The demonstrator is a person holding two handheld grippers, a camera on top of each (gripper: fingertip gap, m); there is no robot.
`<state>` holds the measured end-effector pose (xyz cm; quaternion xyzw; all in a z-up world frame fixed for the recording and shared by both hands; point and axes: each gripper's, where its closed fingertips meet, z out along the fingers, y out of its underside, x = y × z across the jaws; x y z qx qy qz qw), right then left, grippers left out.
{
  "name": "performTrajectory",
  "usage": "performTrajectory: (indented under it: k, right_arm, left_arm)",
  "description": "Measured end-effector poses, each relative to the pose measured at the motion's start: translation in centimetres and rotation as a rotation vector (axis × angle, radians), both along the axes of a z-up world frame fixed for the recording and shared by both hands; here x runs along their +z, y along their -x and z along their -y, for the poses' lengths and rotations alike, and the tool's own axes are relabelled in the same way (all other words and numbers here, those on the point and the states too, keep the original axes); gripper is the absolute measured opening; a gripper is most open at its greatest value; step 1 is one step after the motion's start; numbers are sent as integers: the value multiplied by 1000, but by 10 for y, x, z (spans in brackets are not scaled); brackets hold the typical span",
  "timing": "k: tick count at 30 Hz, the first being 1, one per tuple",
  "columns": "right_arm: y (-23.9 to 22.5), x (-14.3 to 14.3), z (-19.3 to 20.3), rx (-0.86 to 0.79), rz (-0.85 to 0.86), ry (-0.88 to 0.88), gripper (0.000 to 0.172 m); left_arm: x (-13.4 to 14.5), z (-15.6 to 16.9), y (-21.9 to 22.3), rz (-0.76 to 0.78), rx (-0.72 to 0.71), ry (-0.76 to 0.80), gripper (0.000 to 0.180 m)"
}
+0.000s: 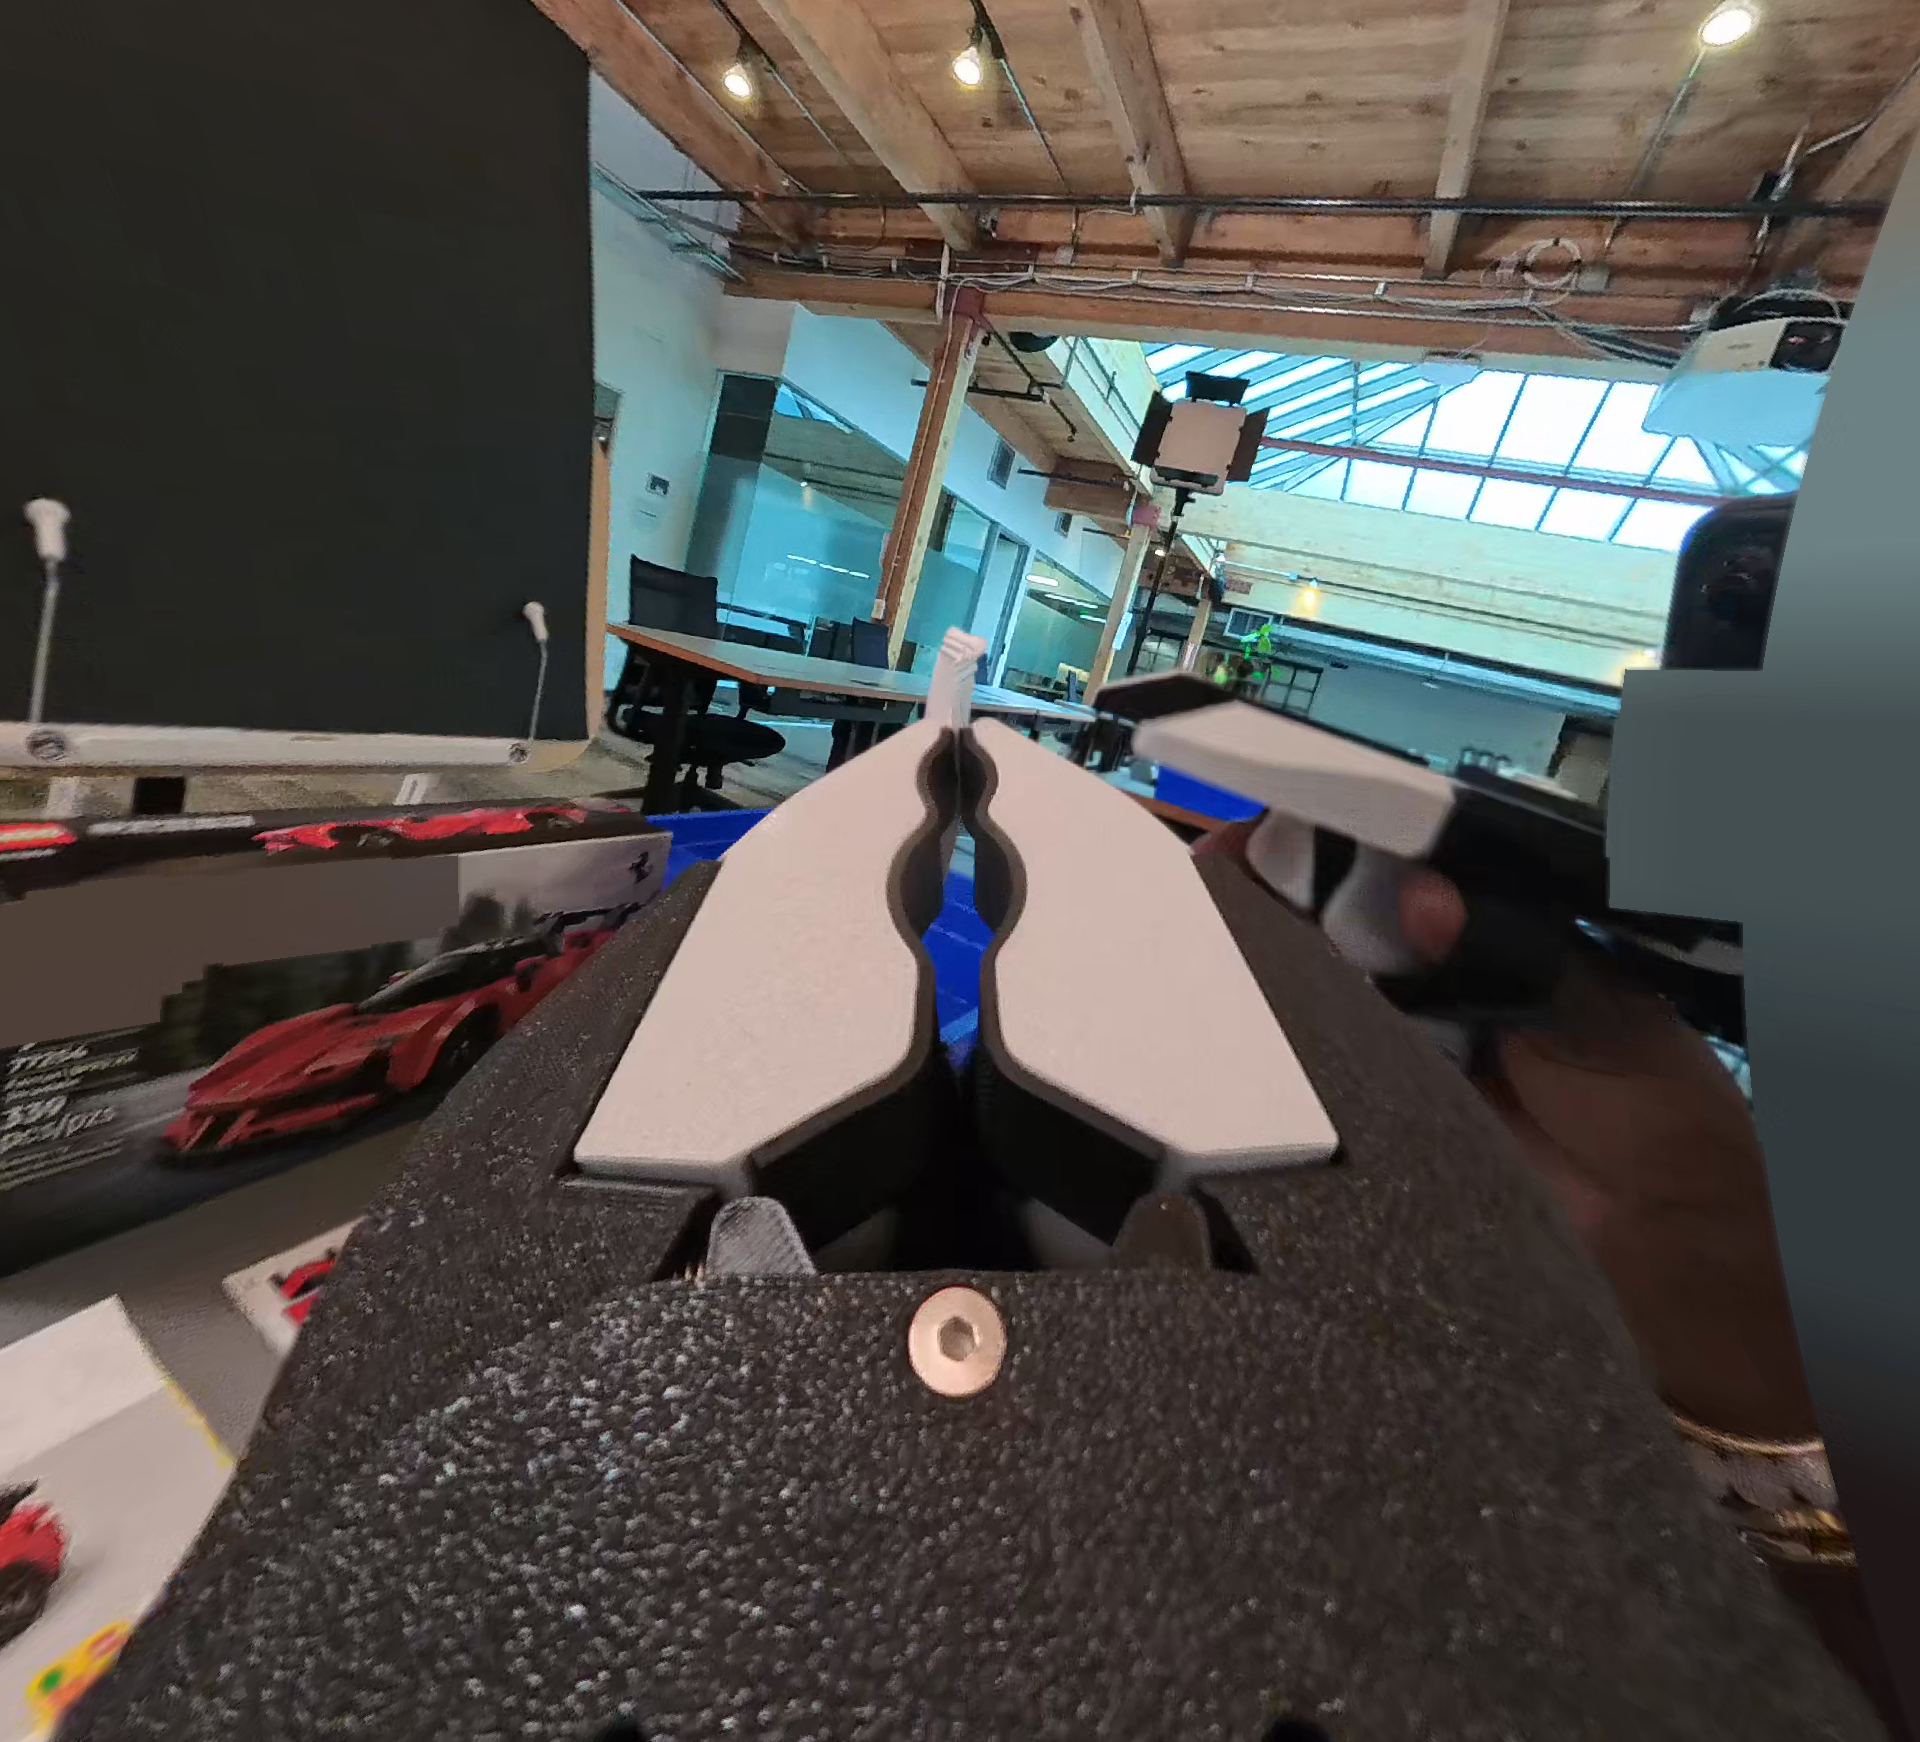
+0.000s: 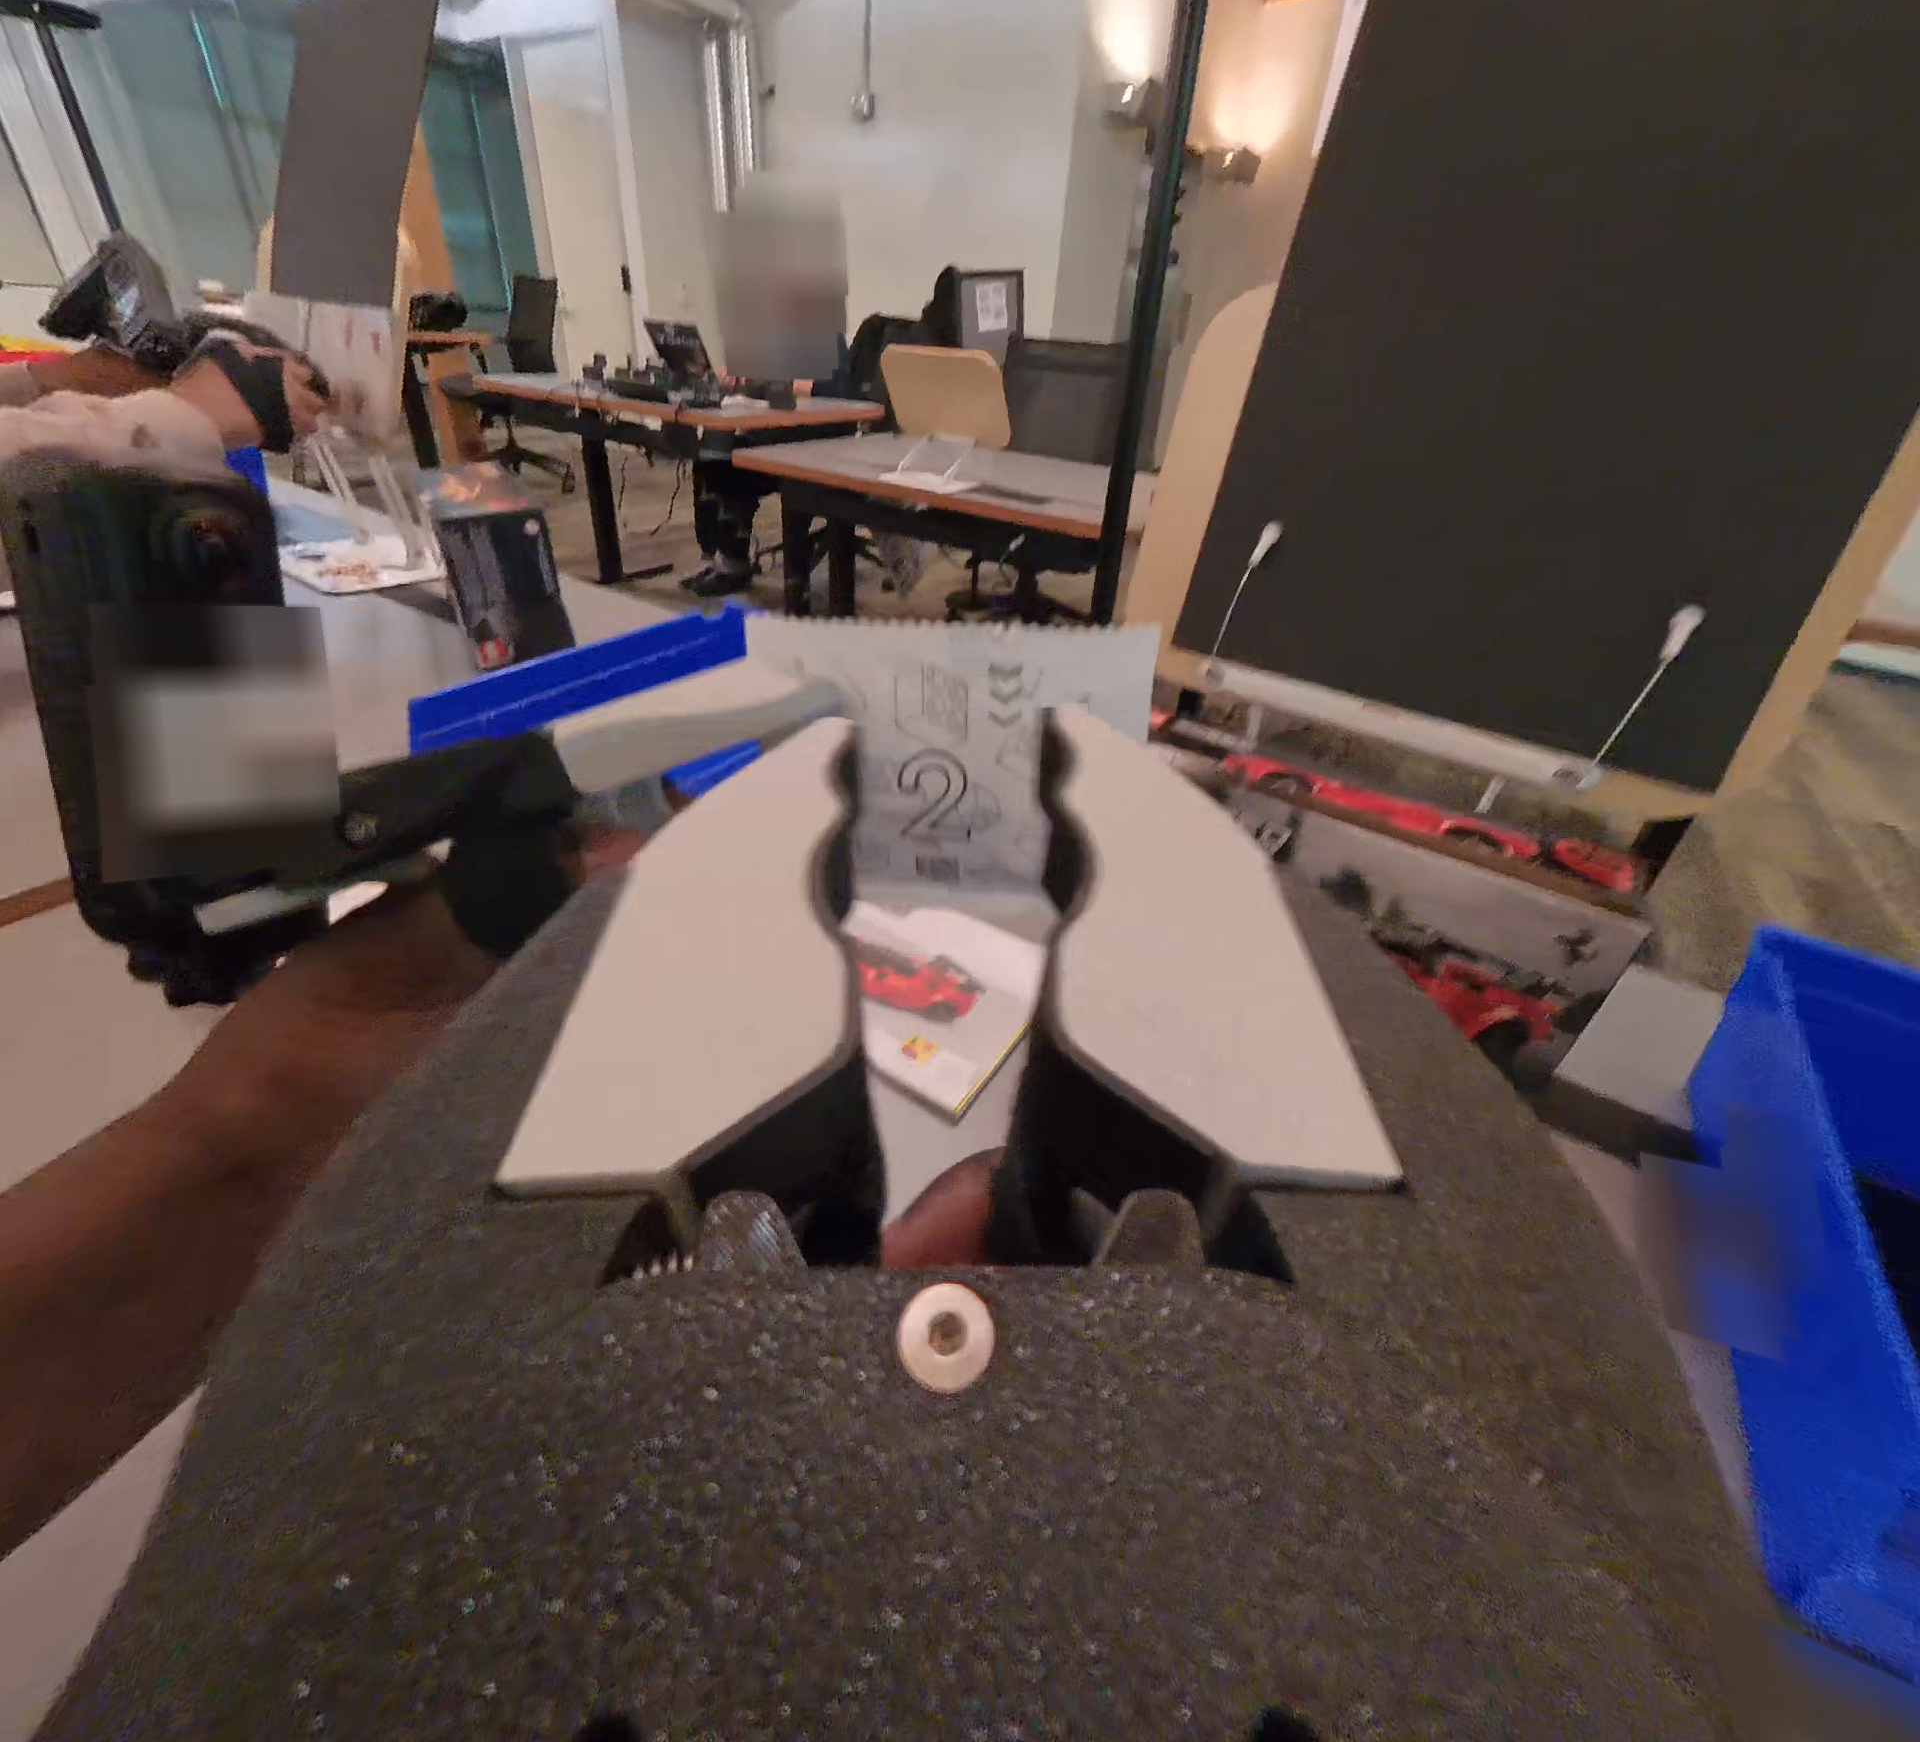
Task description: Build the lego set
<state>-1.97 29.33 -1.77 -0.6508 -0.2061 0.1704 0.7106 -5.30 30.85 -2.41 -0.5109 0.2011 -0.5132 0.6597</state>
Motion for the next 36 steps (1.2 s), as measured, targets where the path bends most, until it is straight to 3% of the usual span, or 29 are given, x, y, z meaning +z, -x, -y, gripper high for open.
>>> performTrajectory:
  k: [2, 6, 36]
  right_arm:
    - [-10, 16, -4, -27, 12, -52, 0]
    - [-17, 22, -11, -39, 50, -44, 0]
    - [-22, -15, -27, -75, 118, 54, 0]
  left_arm:
    - [6, 0, -7, 14, -15, -4, 0]
    - [13, 1, -15, 22, -27, -14, 0]
    - [18, -5, -15, 8, -45, 4, 0]
